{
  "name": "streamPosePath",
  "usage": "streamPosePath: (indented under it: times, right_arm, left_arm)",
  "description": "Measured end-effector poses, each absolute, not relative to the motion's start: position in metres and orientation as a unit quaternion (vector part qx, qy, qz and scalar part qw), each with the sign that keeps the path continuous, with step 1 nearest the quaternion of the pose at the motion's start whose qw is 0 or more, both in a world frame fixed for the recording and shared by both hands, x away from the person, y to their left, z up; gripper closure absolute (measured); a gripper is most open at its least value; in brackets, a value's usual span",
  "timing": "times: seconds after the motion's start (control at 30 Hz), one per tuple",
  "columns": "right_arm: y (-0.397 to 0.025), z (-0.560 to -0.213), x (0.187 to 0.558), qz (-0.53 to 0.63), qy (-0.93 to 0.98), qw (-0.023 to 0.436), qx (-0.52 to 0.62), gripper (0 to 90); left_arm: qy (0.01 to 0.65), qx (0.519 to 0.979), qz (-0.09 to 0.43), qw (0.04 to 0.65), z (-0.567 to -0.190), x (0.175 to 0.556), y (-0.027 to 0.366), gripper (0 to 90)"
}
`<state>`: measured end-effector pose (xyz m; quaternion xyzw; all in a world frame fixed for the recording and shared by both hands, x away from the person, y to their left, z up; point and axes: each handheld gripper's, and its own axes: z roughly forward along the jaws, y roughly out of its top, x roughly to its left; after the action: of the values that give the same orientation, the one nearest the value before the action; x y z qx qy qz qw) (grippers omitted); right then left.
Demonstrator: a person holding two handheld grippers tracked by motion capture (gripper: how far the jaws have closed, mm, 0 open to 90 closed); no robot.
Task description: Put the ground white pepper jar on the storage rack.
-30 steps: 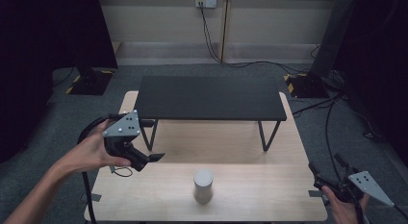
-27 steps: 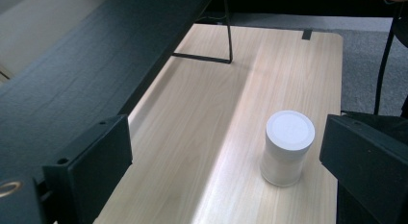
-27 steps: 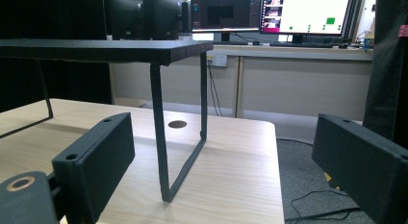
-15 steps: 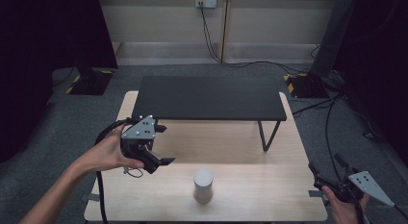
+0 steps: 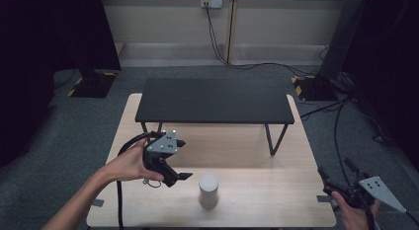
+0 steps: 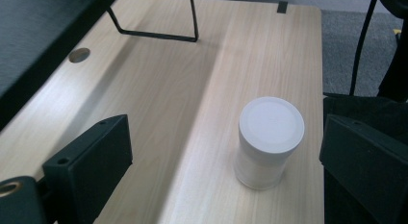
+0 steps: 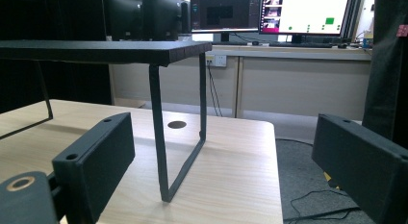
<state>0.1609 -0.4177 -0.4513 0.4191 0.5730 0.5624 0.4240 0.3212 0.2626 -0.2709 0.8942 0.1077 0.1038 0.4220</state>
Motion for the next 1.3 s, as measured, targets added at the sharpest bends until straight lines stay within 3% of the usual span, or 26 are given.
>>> streamPosePath:
  times: [1.07,1.3]
  right_arm:
    - [-0.418,-0.452,0.161,0.562,0.573,0.424,0.421,7.2]
    - [-0.418,-0.452,0.161,0.561,0.573,0.423,0.422,7.2]
  left_arm:
    - [0.067,0.923,0.049,0.376,-0.326,0.339,0.200,4.4]
    - [0.059,0.925,0.046,0.373,-0.338,0.340,0.192,7.9]
